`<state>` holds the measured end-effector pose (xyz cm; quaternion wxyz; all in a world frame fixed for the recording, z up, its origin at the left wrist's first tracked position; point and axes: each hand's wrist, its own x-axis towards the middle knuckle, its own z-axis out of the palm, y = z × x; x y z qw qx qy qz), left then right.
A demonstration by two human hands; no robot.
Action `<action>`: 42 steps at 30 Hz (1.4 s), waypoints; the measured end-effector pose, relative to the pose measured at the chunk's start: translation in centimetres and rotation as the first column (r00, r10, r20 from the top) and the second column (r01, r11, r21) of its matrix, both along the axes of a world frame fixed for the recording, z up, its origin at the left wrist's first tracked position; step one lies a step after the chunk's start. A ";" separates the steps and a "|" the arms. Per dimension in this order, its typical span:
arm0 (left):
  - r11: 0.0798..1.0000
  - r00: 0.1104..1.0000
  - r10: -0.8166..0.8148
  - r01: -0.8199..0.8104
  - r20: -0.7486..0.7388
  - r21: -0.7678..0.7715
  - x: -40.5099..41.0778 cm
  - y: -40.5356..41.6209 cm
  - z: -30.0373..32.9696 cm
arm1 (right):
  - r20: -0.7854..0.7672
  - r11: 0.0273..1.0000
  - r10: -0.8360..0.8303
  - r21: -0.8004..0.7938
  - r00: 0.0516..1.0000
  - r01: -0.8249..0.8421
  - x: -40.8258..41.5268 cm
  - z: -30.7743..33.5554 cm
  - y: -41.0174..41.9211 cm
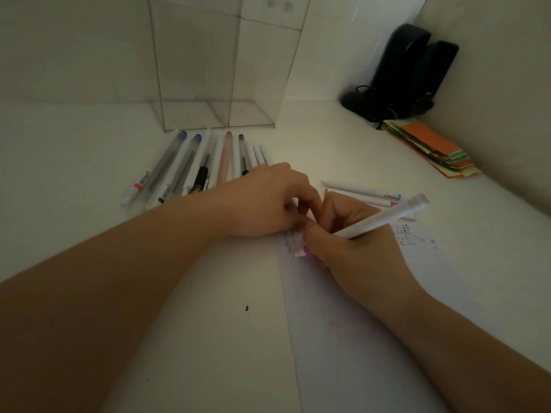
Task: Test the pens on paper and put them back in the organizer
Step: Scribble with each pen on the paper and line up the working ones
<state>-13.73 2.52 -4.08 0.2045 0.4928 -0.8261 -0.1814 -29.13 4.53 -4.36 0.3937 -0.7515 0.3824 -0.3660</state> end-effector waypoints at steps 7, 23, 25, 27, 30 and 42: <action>1.000 1.000 -0.001 0.001 0.016 0.000 -0.1 0.1 0.1 | 0.001 1.000 0.025 0.013 1.000 -0.025 -0.2 -0.3 -0.4; 0.997 0.984 0.043 -0.055 -0.173 -0.061 -0.1 0.8 0.4 | 0.206 0.969 -0.229 0.144 0.951 0.202 -1.5 0.9 -1.0; 0.993 0.968 0.081 -0.098 -0.236 -0.059 -0.5 1.0 0.6 | 0.230 0.961 -0.231 0.204 0.946 0.185 -1.9 1.3 -1.1; 0.992 0.965 0.088 -0.107 -0.246 -0.064 -0.9 1.1 0.6 | 0.313 0.955 -0.216 0.265 0.925 0.133 -2.1 1.6 -1.2; 0.993 0.971 0.069 -0.088 -0.229 -0.075 -1.0 1.2 0.5 | 0.432 0.933 -0.236 0.351 0.870 0.078 -2.3 1.9 -1.5; 0.997 0.977 0.011 -0.026 -0.215 -0.067 -1.6 1.4 0.9 | 0.465 0.893 -0.257 0.448 0.847 0.025 -2.6 2.2 -2.0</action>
